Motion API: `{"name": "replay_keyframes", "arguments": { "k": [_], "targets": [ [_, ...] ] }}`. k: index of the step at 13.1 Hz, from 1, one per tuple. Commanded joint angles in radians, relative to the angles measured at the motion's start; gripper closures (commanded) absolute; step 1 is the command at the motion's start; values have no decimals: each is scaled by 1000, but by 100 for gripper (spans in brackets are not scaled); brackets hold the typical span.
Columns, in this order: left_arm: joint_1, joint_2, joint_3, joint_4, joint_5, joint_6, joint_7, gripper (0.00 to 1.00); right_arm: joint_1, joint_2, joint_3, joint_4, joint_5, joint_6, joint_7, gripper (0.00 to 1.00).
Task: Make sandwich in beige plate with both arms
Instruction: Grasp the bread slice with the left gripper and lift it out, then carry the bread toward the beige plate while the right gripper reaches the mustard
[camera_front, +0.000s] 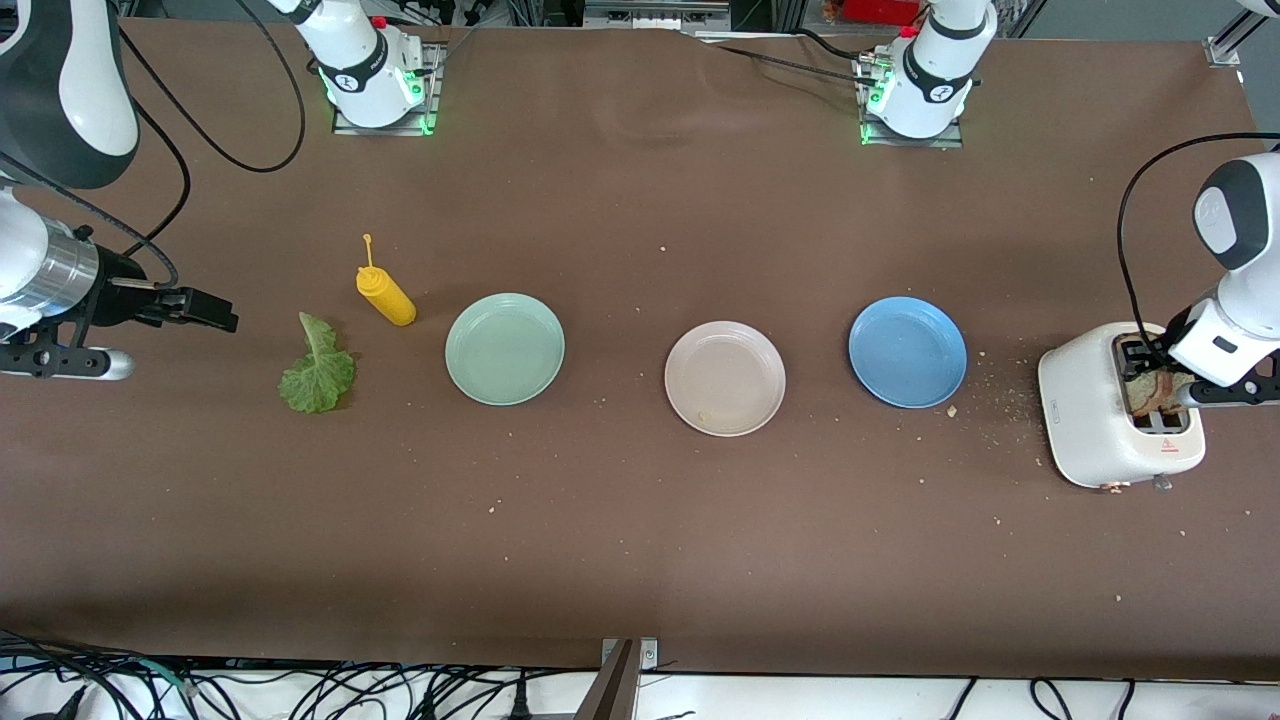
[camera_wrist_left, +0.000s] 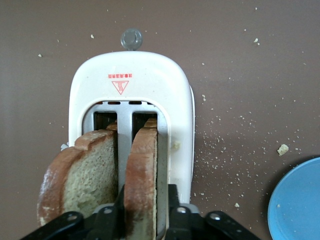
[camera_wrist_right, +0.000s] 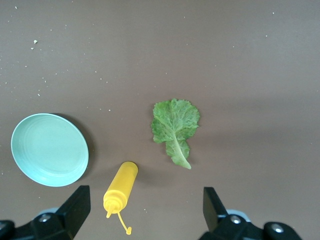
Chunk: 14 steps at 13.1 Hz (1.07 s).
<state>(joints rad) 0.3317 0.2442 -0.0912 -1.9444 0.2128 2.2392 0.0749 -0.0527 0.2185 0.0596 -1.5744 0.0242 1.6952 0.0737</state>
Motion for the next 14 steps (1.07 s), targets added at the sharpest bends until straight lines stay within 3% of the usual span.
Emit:
{"name": "replay_keyframes", "arguments": {
  "k": [1,8,11,14],
  "targets": [
    [9,-3,-9,5,30,-12,-3,100,-9,-2,5,-1,16,-11,-5,0],
    [6,-58,-18,50,28,-111,-1,100,-9,-2,5,-1,16,-12,-6,0],
    [-2,-65,-54,194,28,-319,-1,100,-9,-11,6,-2,16,-32,-15,0],
    [-3,-66,-110,301,14,-440,0,100,-13,-16,-6,-2,39,-46,-266,0]
  ]
}}
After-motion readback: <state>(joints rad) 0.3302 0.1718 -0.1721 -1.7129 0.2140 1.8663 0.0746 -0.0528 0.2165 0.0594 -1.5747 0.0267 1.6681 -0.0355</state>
